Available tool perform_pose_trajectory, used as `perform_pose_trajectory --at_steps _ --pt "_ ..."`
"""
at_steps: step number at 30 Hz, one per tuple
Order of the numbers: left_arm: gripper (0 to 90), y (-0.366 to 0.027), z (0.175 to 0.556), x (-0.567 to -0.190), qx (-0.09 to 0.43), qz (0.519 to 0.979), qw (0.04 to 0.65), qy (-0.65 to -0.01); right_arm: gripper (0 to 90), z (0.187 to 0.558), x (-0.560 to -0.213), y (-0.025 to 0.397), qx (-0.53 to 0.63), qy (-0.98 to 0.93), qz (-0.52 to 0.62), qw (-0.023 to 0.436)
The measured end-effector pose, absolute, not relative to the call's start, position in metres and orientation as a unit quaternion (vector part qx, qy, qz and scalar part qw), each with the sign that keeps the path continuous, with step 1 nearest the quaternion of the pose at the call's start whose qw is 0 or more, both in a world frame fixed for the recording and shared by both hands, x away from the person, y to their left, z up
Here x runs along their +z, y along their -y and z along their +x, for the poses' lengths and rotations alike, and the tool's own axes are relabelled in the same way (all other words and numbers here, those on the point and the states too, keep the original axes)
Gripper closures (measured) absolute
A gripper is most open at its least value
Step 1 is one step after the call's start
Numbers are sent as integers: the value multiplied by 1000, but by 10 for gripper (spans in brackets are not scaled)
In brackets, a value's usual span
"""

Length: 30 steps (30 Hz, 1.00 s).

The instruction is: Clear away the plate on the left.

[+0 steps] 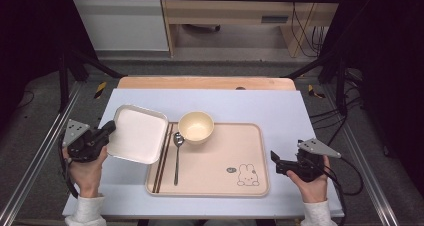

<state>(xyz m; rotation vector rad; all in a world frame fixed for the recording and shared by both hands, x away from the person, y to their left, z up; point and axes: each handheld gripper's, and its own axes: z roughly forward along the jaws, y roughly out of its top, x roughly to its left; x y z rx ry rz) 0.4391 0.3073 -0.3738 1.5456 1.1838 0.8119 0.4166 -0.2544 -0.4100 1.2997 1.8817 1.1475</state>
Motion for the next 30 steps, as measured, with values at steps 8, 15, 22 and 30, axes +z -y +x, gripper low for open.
perform_pose_trajectory --at_steps 8,15,22,30 --pt "889 -289 435 -369 325 652 502 -466 5 416 -410 254 428 -706 485 288" --pt "889 -273 434 -369 314 666 507 -449 5 416 -409 252 428 -710 480 288" --pt "889 -256 433 -369 308 681 504 -433 5 416 -409 251 428 -711 479 286" --pt "890 -238 431 -369 306 699 497 -413 5 416 -409 251 427 -713 478 285"
